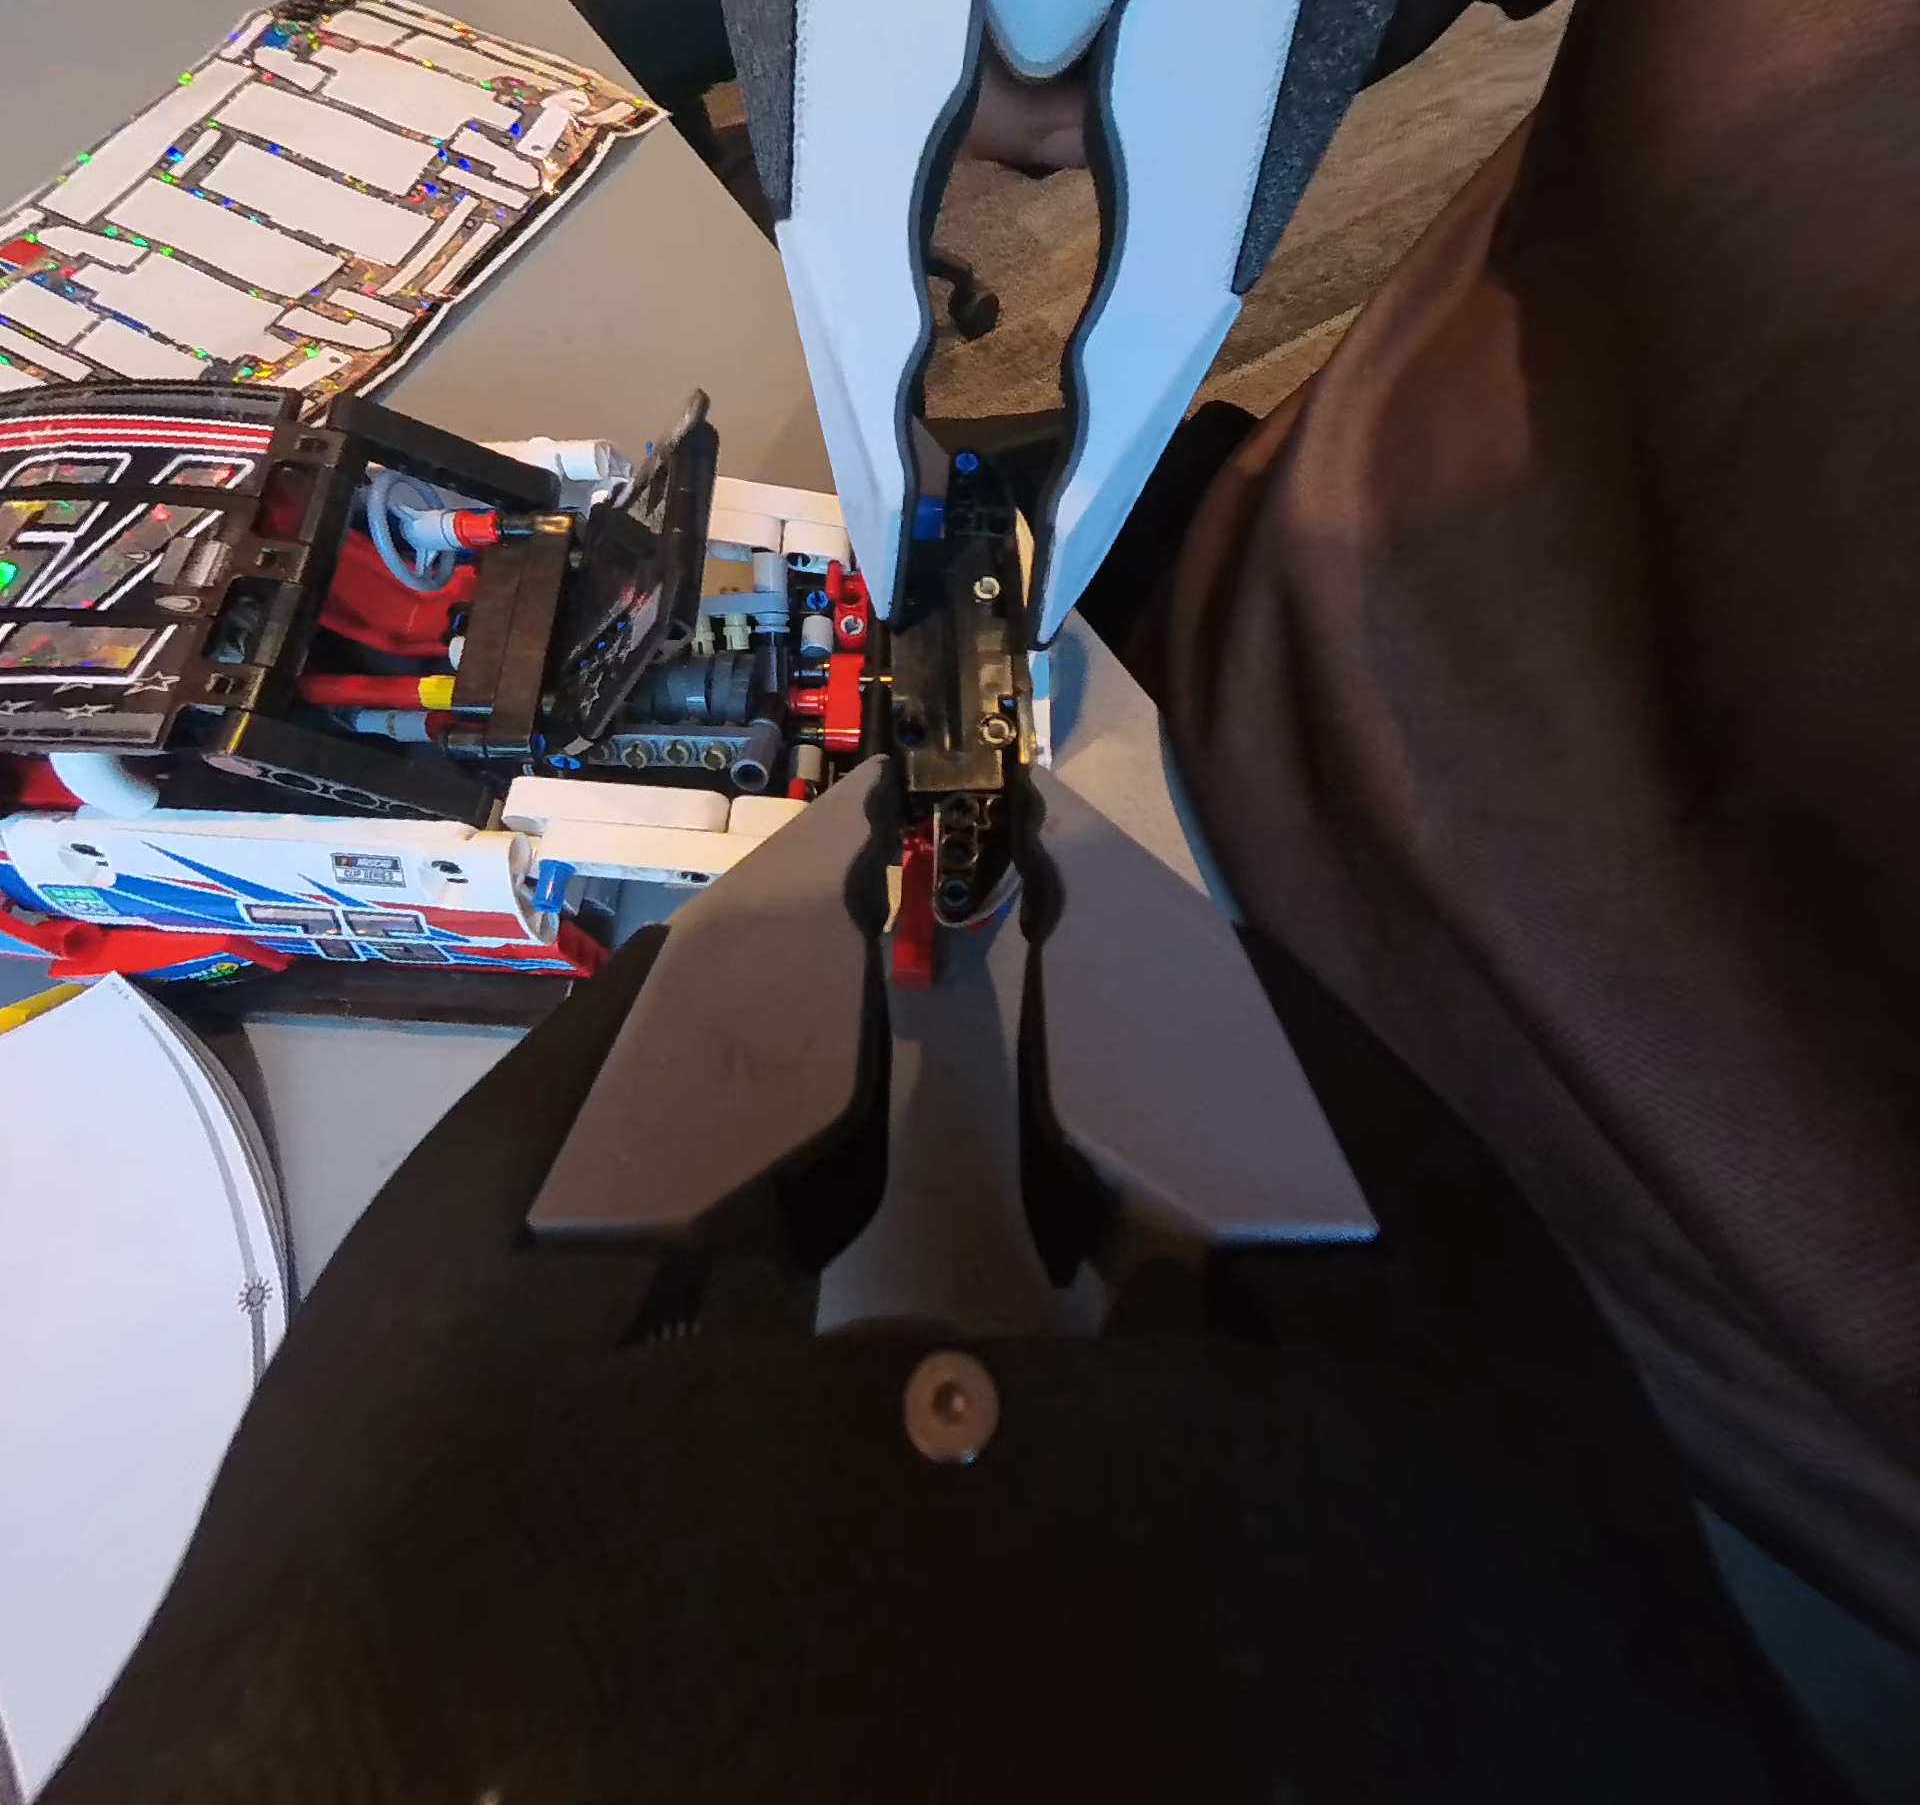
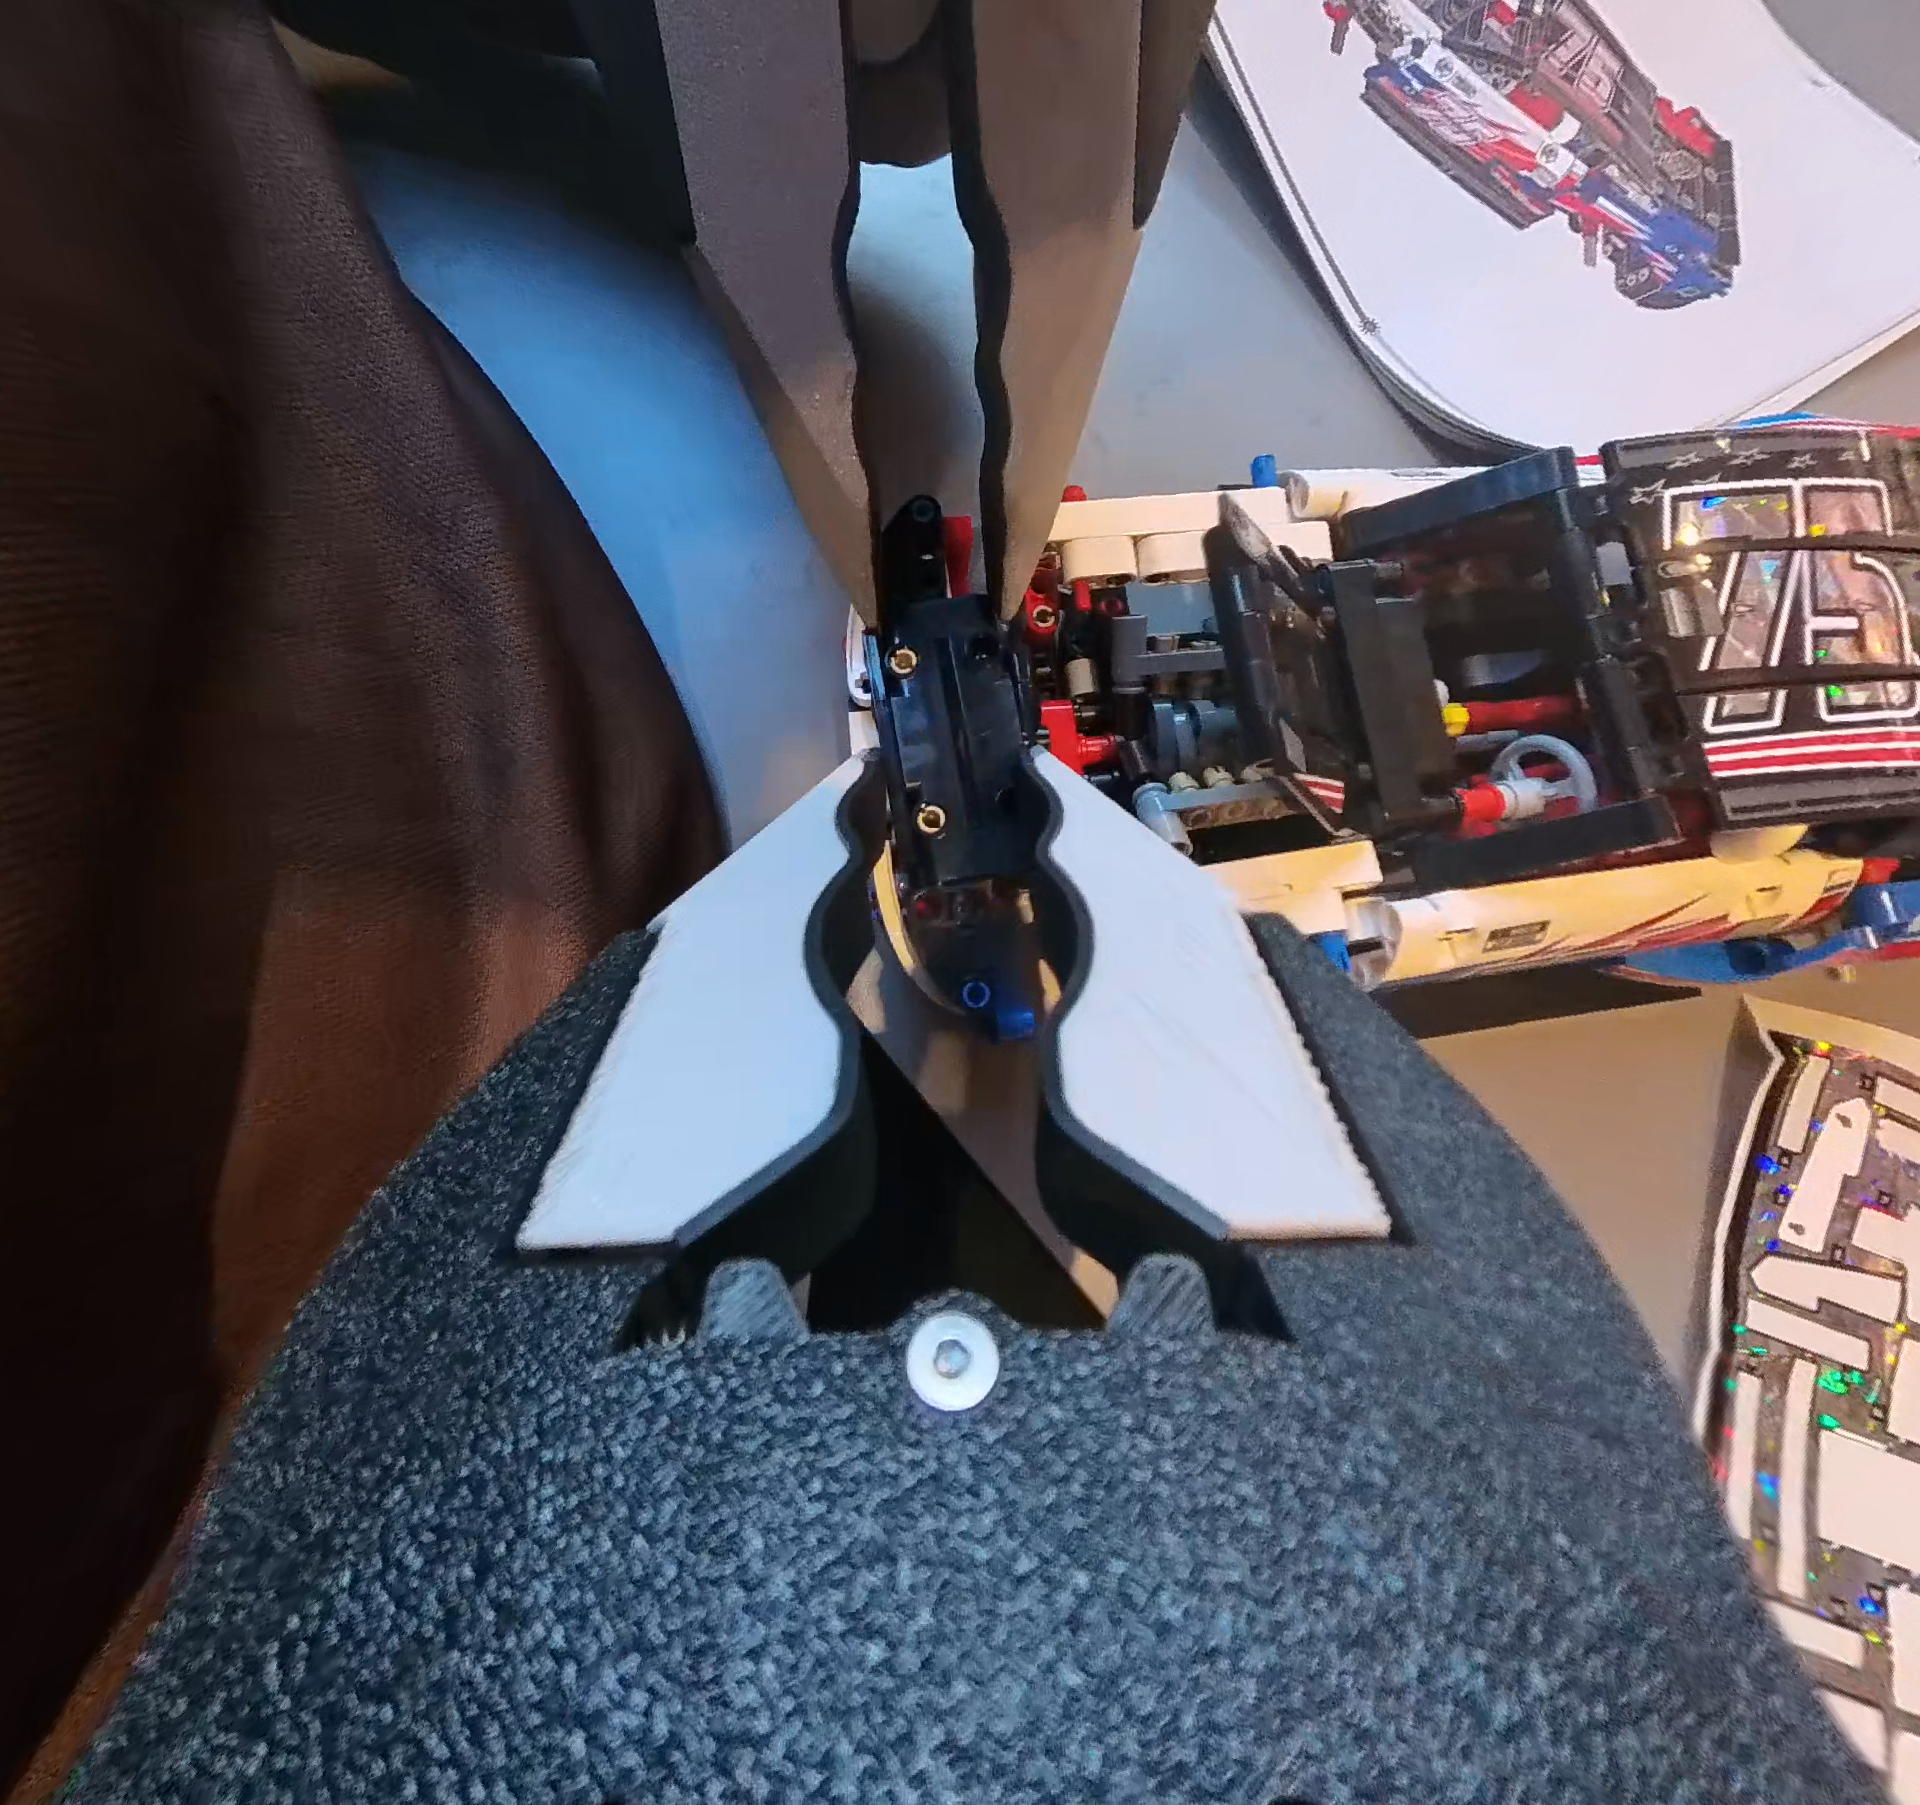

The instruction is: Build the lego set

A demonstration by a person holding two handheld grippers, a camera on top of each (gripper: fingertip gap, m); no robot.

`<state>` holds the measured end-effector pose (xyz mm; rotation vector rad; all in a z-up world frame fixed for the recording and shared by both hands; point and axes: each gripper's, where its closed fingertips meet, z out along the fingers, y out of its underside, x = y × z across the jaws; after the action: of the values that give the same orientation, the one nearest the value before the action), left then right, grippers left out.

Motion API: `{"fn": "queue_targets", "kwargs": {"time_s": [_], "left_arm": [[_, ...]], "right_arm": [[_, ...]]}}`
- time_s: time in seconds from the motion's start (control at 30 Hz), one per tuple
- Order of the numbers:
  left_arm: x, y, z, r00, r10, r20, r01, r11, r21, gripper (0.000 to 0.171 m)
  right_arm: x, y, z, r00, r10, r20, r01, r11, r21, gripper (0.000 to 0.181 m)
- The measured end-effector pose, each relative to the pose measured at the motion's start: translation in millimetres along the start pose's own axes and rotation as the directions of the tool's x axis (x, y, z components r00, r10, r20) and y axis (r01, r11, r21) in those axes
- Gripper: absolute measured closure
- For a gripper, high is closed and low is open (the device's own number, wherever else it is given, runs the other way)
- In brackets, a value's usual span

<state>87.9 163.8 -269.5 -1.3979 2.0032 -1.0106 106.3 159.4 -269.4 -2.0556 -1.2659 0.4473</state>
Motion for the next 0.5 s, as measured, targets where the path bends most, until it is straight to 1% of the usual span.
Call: {"fn": "queue_targets", "kwargs": {"time_s": [0.13, 0.33, 0.5], "left_arm": [[0.1, 0.3, 0.0, 1.000, -0.006, -0.007, 0.006, 1.000, -0.011, 0.153], [-0.5, 0.1, 0.2, 0.998, -0.042, -0.036, 0.041, 0.999, -0.024, 0.153], [-0.9, -0.1, 0.6, 0.997, -0.068, -0.045, 0.067, 0.997, -0.038, 0.154]], "right_arm": [[-1.1, 0.3, 0.1, 0.999, 0.042, 0.001, -0.042, 0.999, 0.026, 0.155], [-1.0, 0.9, 0.2, 0.988, 0.157, 0.004, -0.156, 0.980, 0.126, 0.154], [-1.0, 1.2, 0.3, 0.983, 0.181, 0.004, -0.180, 0.974, 0.139, 0.153]]}}
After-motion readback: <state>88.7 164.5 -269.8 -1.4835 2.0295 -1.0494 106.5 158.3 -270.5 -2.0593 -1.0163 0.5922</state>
